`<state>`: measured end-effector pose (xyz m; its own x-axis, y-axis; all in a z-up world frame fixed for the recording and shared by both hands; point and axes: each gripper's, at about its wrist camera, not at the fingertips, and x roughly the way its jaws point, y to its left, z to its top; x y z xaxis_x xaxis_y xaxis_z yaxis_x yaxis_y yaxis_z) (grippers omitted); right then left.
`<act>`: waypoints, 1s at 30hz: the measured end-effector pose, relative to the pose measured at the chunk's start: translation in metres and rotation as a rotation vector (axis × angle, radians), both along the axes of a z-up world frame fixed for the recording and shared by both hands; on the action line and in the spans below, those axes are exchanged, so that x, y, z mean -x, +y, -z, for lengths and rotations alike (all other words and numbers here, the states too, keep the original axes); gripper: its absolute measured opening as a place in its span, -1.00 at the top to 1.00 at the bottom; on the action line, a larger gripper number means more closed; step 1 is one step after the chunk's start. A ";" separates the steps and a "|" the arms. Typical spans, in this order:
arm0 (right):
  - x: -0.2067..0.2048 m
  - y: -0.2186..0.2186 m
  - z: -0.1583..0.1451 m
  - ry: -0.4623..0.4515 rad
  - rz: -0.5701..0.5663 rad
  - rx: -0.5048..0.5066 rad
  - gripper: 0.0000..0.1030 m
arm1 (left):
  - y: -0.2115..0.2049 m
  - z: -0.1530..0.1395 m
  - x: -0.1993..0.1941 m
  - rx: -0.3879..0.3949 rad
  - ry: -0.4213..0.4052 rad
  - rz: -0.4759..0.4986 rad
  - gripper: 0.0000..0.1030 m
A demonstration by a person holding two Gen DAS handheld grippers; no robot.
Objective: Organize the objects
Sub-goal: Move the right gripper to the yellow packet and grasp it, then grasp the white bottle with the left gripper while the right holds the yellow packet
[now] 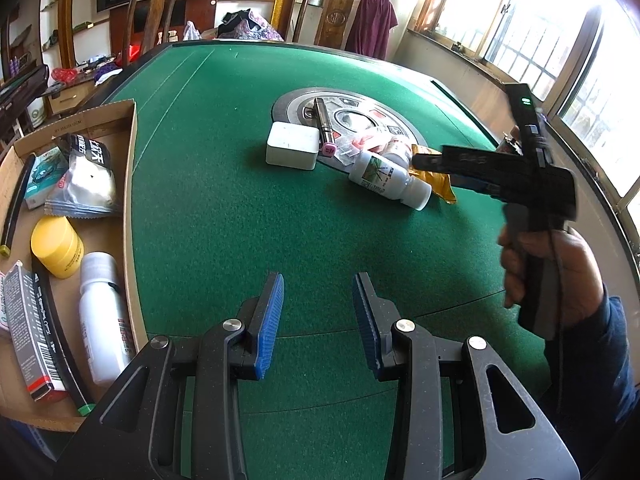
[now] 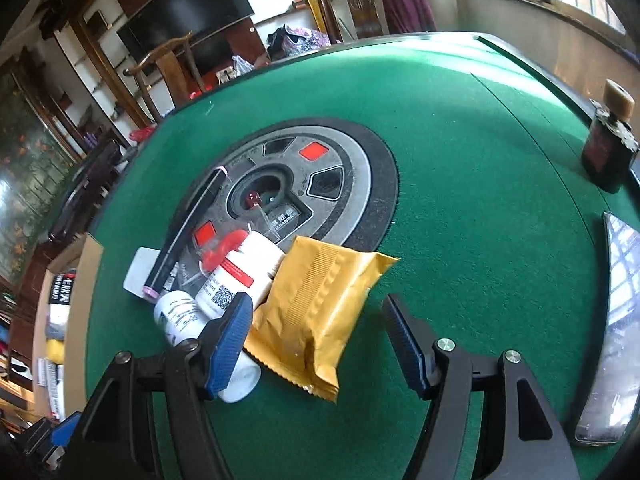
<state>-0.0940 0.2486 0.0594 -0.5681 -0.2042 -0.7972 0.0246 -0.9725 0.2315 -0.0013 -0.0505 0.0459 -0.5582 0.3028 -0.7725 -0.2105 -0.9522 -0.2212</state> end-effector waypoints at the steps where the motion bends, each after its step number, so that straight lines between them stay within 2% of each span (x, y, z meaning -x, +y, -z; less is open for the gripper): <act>1: 0.001 -0.005 0.001 0.003 0.000 -0.048 -0.31 | 0.000 0.000 0.000 0.002 -0.002 0.000 0.32; 3: 0.001 -0.012 0.002 0.030 -0.024 -0.091 -0.21 | 0.001 0.000 -0.001 0.007 -0.003 0.001 0.32; 4: 0.001 -0.012 0.003 0.044 -0.048 -0.099 0.12 | 0.001 0.000 -0.001 0.009 -0.002 0.002 0.32; 7: -0.003 -0.004 0.003 0.059 -0.078 -0.072 0.20 | 0.003 -0.001 -0.001 0.018 0.000 -0.002 0.32; 10: -0.008 0.008 0.001 0.061 -0.090 -0.012 0.21 | 0.005 -0.002 0.002 0.022 -0.008 -0.010 0.32; 15: -0.019 0.028 -0.015 0.114 -0.084 0.036 0.22 | 0.016 -0.005 0.016 0.000 -0.047 -0.018 0.32; 20: -0.025 0.041 -0.032 0.167 -0.093 0.063 0.21 | 0.038 -0.009 0.043 -0.050 -0.115 -0.026 0.32; 28: -0.032 0.061 -0.049 0.223 -0.073 0.116 0.21 | 0.069 -0.007 0.097 -0.133 -0.214 -0.122 0.32; 30: -0.033 0.067 -0.052 0.231 -0.069 0.132 0.21 | 0.074 -0.007 0.105 -0.125 -0.220 -0.151 0.32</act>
